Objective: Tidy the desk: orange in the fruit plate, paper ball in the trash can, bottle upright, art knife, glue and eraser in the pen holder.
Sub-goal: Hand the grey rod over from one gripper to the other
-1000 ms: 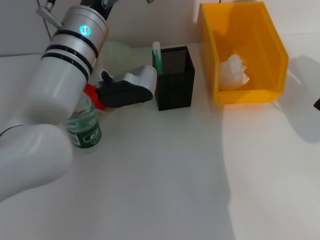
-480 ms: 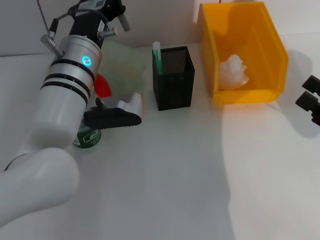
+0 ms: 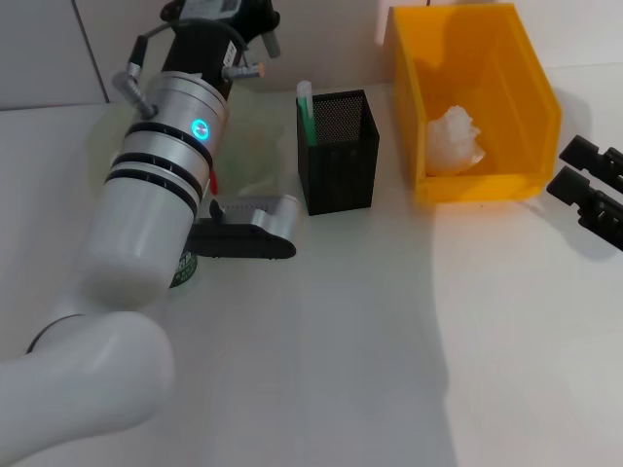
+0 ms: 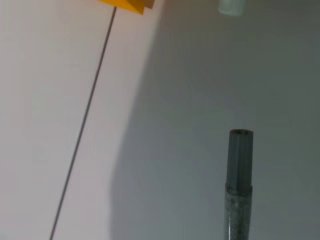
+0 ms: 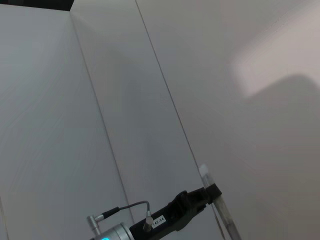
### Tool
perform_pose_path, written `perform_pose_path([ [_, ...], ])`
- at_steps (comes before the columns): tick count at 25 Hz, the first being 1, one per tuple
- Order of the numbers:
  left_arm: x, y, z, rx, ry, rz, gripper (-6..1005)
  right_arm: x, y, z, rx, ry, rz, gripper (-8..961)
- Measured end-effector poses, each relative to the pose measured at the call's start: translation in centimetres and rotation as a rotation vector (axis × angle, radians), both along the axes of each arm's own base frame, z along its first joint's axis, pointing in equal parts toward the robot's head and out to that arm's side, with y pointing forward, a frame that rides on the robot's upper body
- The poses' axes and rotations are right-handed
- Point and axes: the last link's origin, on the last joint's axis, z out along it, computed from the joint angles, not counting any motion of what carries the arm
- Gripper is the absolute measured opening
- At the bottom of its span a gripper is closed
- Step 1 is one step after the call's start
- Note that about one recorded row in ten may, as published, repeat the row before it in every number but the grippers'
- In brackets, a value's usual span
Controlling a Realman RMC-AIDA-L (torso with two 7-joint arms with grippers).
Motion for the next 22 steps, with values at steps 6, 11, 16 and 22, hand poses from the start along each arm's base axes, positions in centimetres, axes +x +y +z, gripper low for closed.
perform_pose_path([
  [6, 0.2, -1.4, -1.7, -0.042, 0.088, -0.049, 140, 0.4, 0.6, -0.6, -0.019, -0.005, -0.058, 622],
  [11, -0.4, -1.7, -2.2, -0.047, 0.134, -0.049, 140, 1.1, -0.1, -0.7, 0.026, -0.012, -0.095, 622],
  [16, -1.0, -2.0, -2.7, -0.063, 0.158, -0.048, 140, 1.1, -0.6, -1.1, 0.022, -0.05, -0.065, 622],
  [22, -1.0, -2.3, -3.1, -0.075, 0.17, -0.059, 140, -0.2, 0.2, -2.5, -0.088, -0.129, 0.035, 622],
])
